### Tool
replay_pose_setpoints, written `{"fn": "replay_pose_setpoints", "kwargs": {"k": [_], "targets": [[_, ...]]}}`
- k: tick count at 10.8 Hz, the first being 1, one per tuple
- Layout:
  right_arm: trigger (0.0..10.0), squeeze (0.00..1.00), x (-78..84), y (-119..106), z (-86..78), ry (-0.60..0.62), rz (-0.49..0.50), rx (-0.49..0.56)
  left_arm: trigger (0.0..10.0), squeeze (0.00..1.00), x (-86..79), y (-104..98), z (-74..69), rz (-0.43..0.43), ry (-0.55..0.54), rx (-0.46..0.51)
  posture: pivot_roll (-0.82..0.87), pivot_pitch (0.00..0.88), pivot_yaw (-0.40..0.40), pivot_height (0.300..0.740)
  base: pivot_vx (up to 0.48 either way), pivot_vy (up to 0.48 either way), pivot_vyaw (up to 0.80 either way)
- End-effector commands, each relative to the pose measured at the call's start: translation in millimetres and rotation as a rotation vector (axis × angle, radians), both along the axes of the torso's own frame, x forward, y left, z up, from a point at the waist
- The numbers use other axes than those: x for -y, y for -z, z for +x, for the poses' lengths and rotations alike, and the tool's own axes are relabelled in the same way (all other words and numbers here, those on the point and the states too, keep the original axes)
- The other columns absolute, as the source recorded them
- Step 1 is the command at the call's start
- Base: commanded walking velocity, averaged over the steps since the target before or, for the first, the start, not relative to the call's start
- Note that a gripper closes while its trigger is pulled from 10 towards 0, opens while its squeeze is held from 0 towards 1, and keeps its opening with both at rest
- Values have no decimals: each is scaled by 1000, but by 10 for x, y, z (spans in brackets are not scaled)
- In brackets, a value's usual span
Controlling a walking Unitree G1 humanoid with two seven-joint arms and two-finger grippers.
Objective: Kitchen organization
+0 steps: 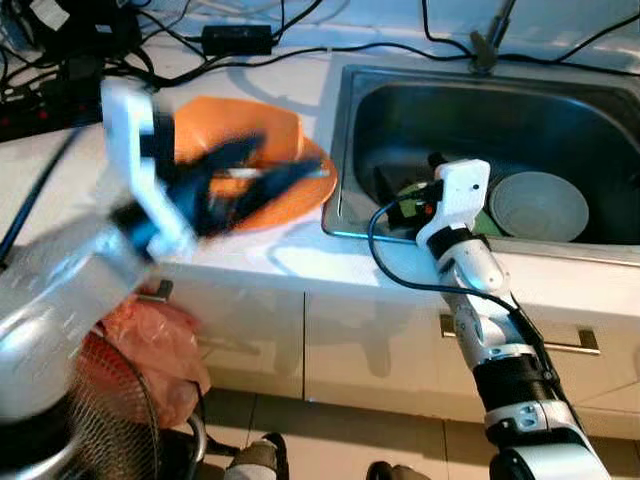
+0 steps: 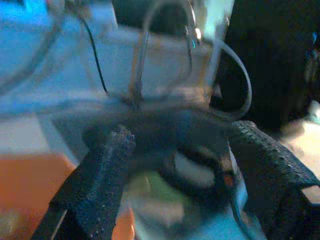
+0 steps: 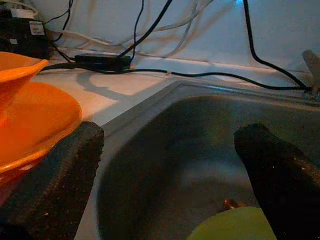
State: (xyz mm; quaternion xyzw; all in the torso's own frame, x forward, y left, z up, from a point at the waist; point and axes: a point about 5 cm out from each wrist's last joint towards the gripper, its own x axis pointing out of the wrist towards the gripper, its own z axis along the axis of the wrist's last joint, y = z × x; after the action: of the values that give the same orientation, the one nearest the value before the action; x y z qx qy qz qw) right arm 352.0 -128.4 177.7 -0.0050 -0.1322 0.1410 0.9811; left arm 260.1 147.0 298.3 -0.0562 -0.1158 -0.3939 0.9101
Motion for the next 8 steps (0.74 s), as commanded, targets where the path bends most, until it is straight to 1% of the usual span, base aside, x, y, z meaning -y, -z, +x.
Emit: {"fn": "replay_pose_setpoints", "kwargs": {"k": [1,2,3,4,5,6,7,8], "targets": [[10000,0,18,-37,13,10,-1,15,10000,0,37,-62,46,-1,-52,40,158,122,17,740,0,0,0],[10000,0,23,-35,15,12,-3,17,10000,0,67,-77,97,0,-89,62,155,118,17,740,0,0,0],[10000,0,34,-37,13,19,-1,21,10000,0,68,-95,196,10,-210,113,150,109,18,740,0,0,0],[10000,0,42,-35,8,23,-1,23,10000,0,14,-105,296,-44,-312,123,142,105,20,740,0,0,0],[10000,0,50,-34,4,28,0,24,10000,0,-53,-114,368,-89,-389,132,134,102,23,740,0,0,0],[10000,0,75,-39,1,39,0,28,10000,0,-175,-91,450,-75,-530,156,126,103,28,740,0,0,0],[10000,0,103,-40,-2,52,-1,29,10000,0,-255,-8,509,-72,-628,149,117,103,32,740,0,0,0],[10000,0,133,-44,-9,60,0,32,10000,0,-295,54,521,-86,-666,140,108,101,35,740,0,0,0]]}}
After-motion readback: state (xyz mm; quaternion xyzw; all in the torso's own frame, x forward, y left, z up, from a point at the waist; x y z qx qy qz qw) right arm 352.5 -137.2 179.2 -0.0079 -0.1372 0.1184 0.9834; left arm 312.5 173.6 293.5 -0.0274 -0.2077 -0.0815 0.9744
